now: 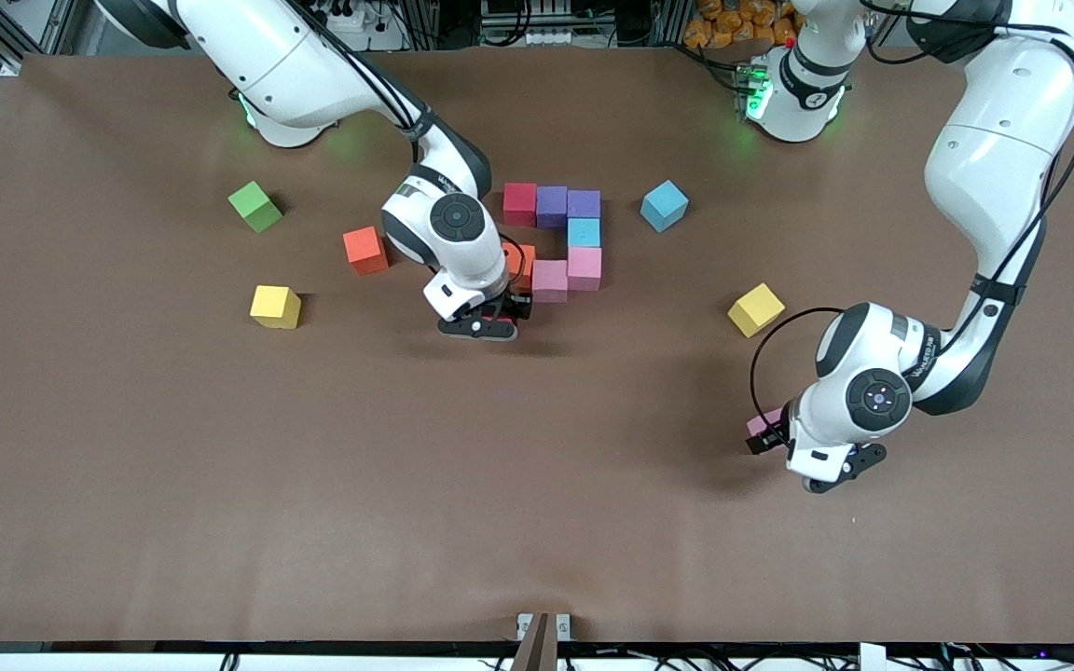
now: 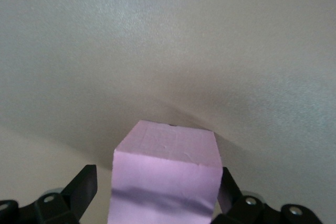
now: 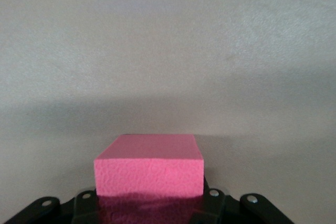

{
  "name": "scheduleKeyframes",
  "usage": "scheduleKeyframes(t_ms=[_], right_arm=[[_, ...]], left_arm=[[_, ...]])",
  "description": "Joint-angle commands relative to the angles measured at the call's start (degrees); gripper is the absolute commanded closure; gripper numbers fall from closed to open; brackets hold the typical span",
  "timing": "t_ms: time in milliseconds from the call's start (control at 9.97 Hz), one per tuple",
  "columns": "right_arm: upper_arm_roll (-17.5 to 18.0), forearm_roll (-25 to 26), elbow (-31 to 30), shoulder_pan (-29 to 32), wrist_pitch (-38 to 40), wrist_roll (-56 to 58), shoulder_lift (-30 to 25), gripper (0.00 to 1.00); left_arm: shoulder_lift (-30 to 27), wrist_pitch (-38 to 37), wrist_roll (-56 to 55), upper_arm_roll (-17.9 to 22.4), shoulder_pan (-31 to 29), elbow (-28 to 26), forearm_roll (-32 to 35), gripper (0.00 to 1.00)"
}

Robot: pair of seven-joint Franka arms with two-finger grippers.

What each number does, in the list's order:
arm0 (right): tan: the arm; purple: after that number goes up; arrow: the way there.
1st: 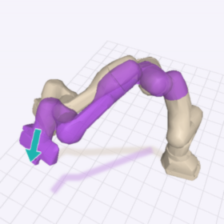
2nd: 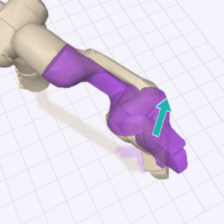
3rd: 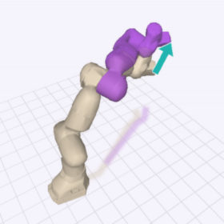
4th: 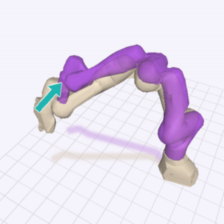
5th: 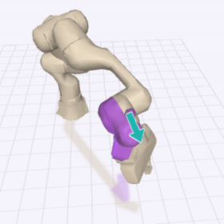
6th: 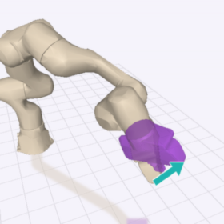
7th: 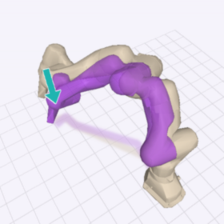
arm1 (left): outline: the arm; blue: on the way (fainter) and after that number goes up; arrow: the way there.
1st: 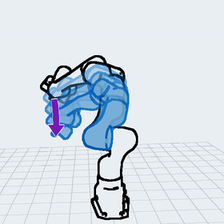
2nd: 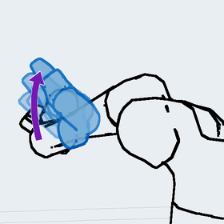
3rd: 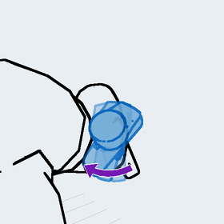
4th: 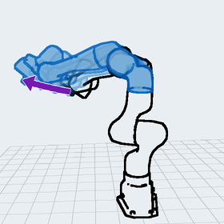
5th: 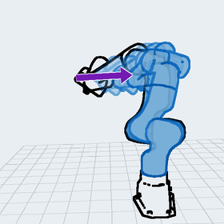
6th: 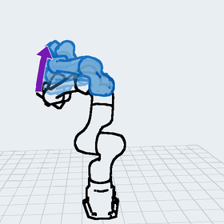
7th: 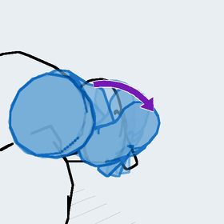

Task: Form number 2 with 11 blocks
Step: 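Lower the magenta cube near the row while the left gripper grasps pink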

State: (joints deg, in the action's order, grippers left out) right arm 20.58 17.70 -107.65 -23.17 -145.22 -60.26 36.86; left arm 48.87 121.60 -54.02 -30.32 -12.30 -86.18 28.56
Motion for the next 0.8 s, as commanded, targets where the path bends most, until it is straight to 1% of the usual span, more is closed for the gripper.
scheduleKeyframes(t_ms=[0, 100, 201, 301, 702], right_arm=[[0.25, 0.58, -0.28, -0.21, -0.59, -1.87, 0.14, 0.52], [0.25, 0.58, -0.19, -0.29, -0.59, -2.14, 0.14, 0.52], [0.17, 0.58, -0.1, -0.47, -0.59, -2.14, 0.14, 0.52], [0.25, 0.5, -0.02, -0.82, -0.5, -2.23, 0.06, 0.53], [0.34, 0.58, -0.02, -2.14, 0.2, -2.93, -0.56, 0.53]], left_arm=[[0.43, 0.57, 0.58, -0.35, -0.53, -0.13, 1.58, 0.0], [0.43, 0.48, 1.02, -0.35, -0.79, -0.04, 1.58, 0.35], [0.17, 0.48, 3.28, -0.35, -1.49, -0.13, 1.58, 0.67], [-0.18, 0.48, 4.35, -0.35, -1.85, 0.05, 1.5, 0.79], [-2.11, 0.04, 4.62, -0.97, -1.5, 0.4, 1.32, 0.79]])
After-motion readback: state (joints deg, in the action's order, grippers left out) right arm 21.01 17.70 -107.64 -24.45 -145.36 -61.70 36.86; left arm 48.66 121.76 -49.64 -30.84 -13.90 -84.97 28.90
